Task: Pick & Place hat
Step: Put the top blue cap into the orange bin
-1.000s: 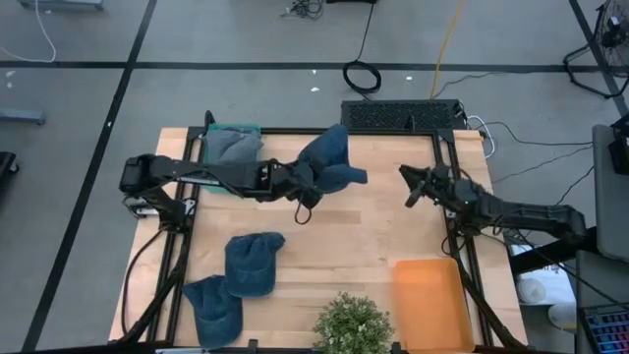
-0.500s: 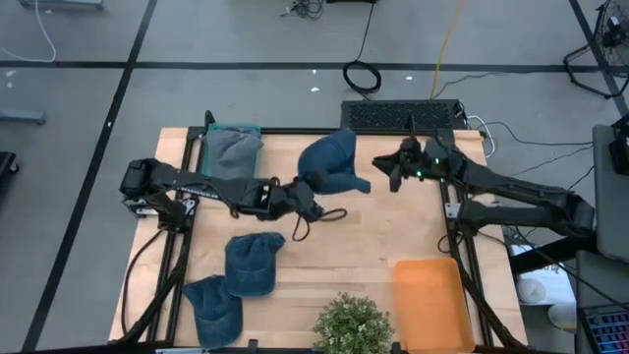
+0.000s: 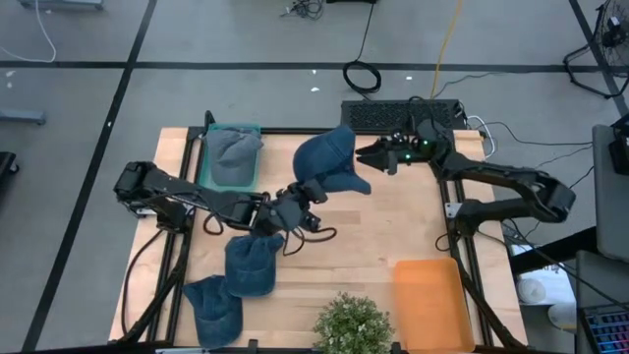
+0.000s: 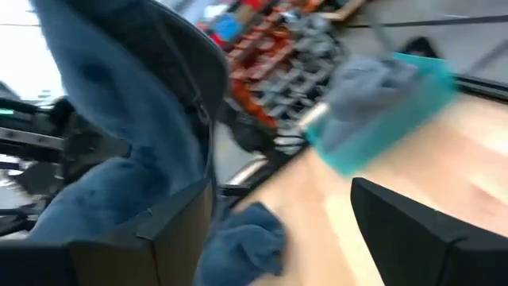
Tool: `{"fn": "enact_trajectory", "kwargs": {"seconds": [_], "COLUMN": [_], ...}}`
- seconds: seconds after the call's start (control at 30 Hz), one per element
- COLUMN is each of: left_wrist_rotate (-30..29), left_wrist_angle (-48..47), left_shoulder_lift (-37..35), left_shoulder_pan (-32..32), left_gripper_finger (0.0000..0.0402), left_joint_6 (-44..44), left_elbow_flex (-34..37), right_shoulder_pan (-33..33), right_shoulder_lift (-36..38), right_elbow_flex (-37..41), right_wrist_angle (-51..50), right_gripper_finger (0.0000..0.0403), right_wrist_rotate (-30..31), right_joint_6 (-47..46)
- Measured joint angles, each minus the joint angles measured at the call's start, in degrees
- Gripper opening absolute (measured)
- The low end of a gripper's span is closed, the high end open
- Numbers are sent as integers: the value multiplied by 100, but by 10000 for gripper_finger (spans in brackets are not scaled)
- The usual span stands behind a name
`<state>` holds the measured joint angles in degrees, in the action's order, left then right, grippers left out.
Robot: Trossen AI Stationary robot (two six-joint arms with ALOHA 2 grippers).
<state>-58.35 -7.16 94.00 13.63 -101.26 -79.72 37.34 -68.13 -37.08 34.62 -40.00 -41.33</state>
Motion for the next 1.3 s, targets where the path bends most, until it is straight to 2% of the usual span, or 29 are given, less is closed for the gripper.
{"fn": "enact_trajectory", "kwargs": {"seconds": [0.2, 0.27, 0.7, 0.93, 1.1, 1.3], "left_wrist_rotate": [-21, -41, -166, -168, -168, -163], "left_wrist_angle": [297, 281, 278, 278, 278, 367], "left_shoulder_lift": [11, 11, 12, 13, 9, -11], "left_shoulder_pan": [77, 78, 58, -12, -46, -59], "left_gripper_finger": [10, 9, 9, 7, 5, 12], "left_joint_6": [-92, -44, 152, 151, 140, 134], "left_elbow_flex": [0, 0, 2, 1, 2, 2], "right_shoulder_pan": [-201, -254, -413, -670, -867, -1136], "right_shoulder_lift": [-665, -735, -334, -140, -114, -118], "right_elbow_flex": [2, 0, 0, 0, 0, 0], "right_wrist_angle": [2139, 2489, 2747, 2735, 2732, 2572], "right_gripper_finger": [284, 282, 282, 281, 283, 280], "right_wrist_rotate": [-528, -551, -829, -861, -1121, -683], "right_joint_6": [-762, -934, -917, -873, -683, -99]}}
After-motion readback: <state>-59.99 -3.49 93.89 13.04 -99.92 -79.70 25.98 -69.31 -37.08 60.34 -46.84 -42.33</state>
